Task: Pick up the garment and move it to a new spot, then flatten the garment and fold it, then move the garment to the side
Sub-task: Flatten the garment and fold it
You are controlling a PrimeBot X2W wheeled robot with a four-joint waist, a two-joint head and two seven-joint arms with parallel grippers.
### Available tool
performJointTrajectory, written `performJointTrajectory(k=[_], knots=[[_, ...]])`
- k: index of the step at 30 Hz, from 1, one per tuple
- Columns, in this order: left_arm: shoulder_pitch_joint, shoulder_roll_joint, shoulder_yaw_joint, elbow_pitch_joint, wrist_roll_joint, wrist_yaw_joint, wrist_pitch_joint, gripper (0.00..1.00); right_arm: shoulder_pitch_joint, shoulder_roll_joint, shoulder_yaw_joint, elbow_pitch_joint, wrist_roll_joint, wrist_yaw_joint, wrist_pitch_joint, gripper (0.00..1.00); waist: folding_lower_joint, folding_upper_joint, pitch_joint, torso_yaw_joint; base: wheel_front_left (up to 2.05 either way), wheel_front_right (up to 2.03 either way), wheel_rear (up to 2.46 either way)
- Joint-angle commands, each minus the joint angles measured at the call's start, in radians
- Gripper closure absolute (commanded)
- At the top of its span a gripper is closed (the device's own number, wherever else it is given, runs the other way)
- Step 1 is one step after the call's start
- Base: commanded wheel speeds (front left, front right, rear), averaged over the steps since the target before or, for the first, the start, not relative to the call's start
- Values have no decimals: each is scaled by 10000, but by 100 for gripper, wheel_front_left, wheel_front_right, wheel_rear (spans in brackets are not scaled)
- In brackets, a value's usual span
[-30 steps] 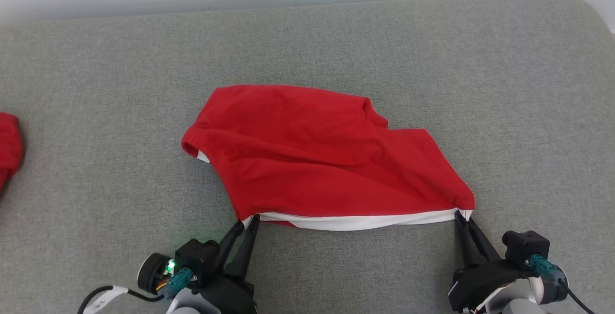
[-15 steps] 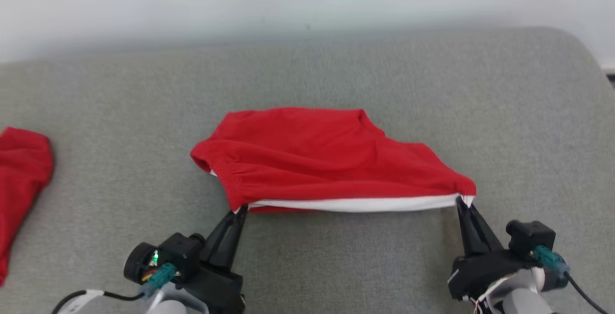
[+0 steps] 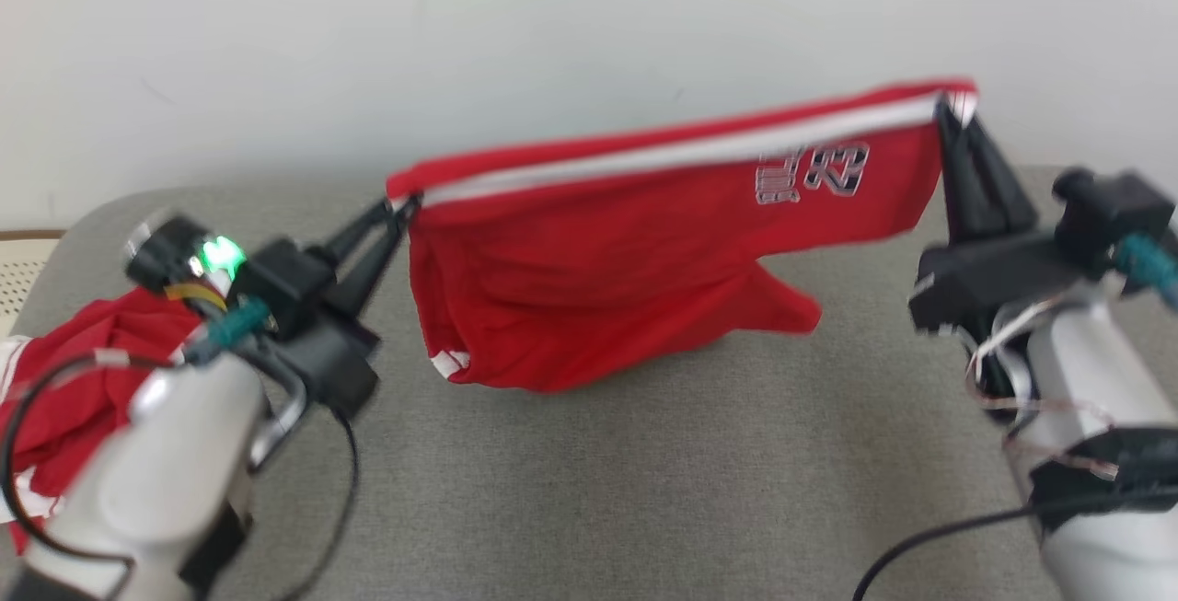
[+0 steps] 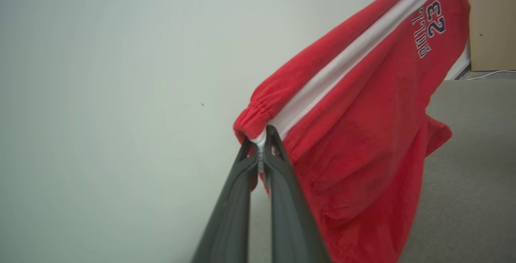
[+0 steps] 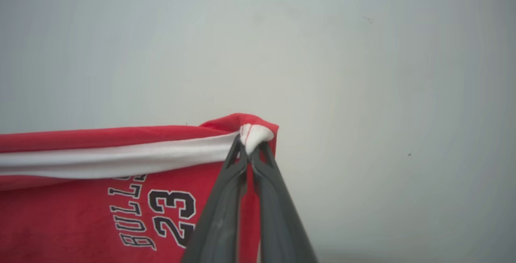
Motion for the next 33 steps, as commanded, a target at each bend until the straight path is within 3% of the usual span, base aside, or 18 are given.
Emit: performJointTrajectory(k=[1, 6, 11, 19, 25, 33], knots=[[-502, 364, -317, 219, -89, 19, -11, 100, -365, -232, 73, 73, -94, -14, -4, 100, 0, 0, -168, 142, 0, 0, 0], [-2206, 880, -1320, 986, -483, 21, -7, 100, -1676, -628, 579, 439, -95, -16, -4, 100, 0, 0, -67, 27, 0, 0, 0], [-3506, 963, -2187, 1606, -643, 20, -5, 100, -2794, -863, 1102, 949, -59, -16, -6, 100, 0, 0, 348, -93, 0, 0, 0], [-5731, 552, -2913, 2517, -777, 17, -5, 100, -5085, -1368, 1962, 1829, -178, -16, -3, 100, 0, 0, 2643, -184, 0, 0, 0], [-7782, 348, -2558, 2872, -453, 77, -11, 100, -7239, -1340, 2083, 2321, -633, -14, -3, 100, 0, 0, 4354, -426, 0, 0, 0], [-8687, 295, -2057, 2275, -103, 160, -11, 100, -8488, -1169, 1370, 2263, -1353, -14, -4, 100, 0, 0, 5179, -567, 0, 0, 0]])
